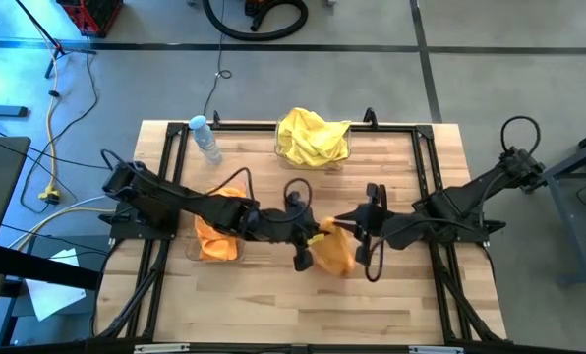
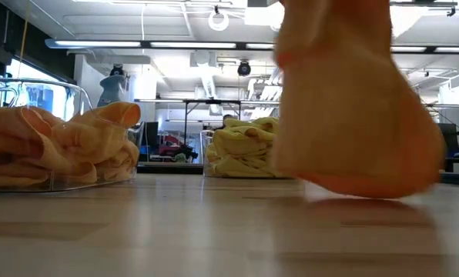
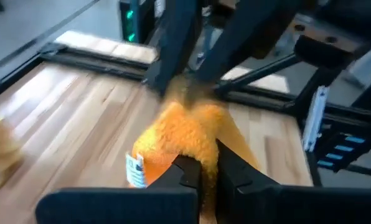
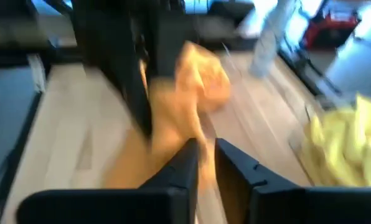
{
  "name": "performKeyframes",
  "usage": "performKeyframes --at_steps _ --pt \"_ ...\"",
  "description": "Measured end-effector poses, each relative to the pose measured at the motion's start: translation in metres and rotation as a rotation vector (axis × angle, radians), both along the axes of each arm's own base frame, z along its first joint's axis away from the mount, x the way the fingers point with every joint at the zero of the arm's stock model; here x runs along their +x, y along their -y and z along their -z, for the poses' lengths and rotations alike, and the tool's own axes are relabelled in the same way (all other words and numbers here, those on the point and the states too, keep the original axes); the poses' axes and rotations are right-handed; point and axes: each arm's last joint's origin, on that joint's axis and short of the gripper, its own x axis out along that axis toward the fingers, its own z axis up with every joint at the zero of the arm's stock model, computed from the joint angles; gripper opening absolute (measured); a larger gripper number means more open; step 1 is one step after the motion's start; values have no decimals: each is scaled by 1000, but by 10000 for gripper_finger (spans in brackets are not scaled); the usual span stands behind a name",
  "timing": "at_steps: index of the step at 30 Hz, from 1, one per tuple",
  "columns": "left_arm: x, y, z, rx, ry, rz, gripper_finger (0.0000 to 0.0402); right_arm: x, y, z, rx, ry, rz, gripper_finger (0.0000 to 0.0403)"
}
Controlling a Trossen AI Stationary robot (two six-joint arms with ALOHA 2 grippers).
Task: Sort microfiber towel by color & place in baskets
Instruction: Put the orange microfiber towel into the bottom transparent bin
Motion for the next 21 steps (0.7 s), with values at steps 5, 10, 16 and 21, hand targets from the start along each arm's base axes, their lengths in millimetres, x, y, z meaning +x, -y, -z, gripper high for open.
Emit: performKeyframes --at_steps 5,10,16,21 --pt "-35 -9 -25 -36 -52 -83 1 -17 9 12 27 -152 90 94" --pt "-81 -12 -57 -50 -38 -150 1 -43 8 44 -8 -239 190 125" --pt "-142 -19 -94 -34 34 -186 1 -76 7 91 112 -188 254 129" --pt "-194 -35 -115 -47 77 -207 0 -88 9 118 248 -121 279 128"
